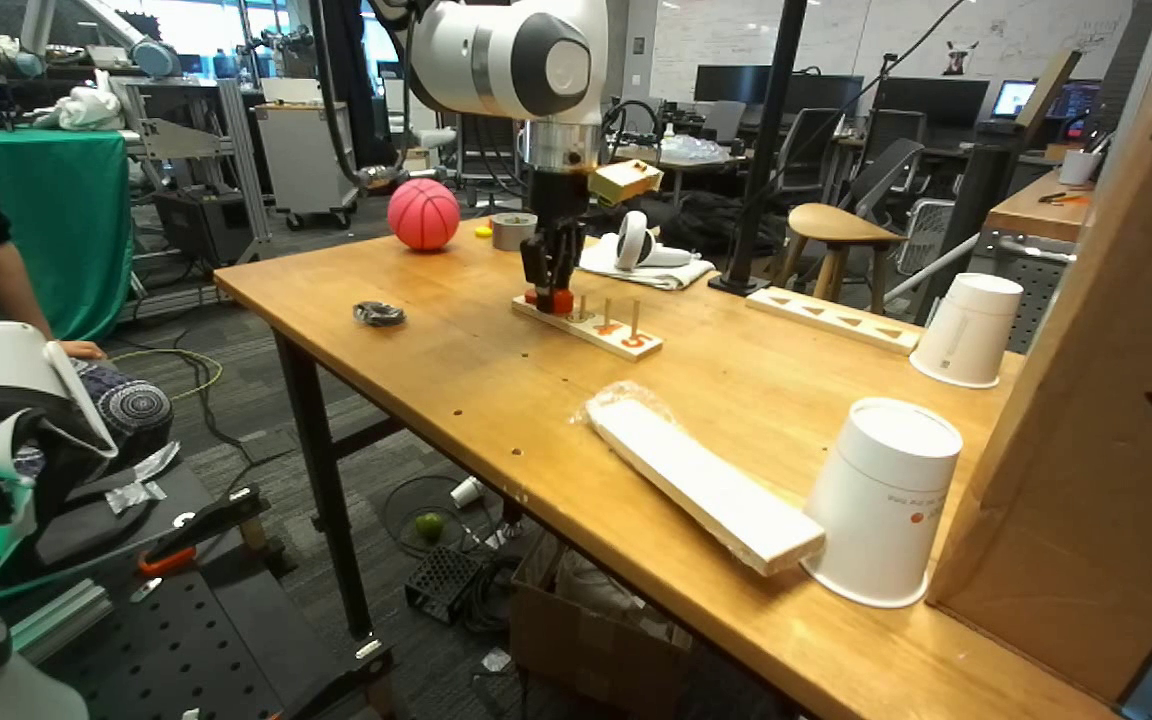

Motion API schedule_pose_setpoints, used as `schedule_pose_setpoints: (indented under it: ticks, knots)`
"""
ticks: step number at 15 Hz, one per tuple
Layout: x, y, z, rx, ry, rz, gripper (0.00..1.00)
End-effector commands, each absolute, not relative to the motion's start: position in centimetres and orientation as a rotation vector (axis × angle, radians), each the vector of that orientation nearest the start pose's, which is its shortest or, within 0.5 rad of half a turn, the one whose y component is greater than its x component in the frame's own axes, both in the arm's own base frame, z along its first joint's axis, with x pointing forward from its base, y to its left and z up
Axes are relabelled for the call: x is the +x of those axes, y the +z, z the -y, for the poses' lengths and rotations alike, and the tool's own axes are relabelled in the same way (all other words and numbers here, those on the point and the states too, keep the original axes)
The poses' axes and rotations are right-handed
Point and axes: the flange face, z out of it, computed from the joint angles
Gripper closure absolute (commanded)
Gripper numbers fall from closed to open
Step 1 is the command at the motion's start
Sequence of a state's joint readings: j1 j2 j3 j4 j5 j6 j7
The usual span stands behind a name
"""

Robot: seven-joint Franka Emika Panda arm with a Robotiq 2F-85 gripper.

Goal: Pick up the orange objects and place them at the end of the wooden object

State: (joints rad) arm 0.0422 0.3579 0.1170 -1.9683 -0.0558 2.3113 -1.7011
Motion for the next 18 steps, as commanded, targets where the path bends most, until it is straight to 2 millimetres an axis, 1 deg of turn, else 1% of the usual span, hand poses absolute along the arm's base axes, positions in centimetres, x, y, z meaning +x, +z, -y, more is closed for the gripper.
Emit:
schedule_pose_setpoints:
  ticks: [1,4,6,8,10,14,18]
  knots:
    - [60.7,31.2,-9.1,1.813,0.007,-2.527,0.82]
    - [61.0,32.8,-8.6,1.803,0.013,-2.498,0.83]
    - [61.2,34.1,-7.8,1.803,0.022,-2.471,0.82]
    - [61.6,35.2,-6.6,1.818,0.031,-2.443,0.82]
    - [61.9,35.9,-4.9,1.844,0.032,-2.409,0.83]
    - [62.3,36.5,-1.7,1.903,0.019,-2.345,0.83]
    - [62.5,36.1,0.6,1.951,0.001,-2.307,0.83]
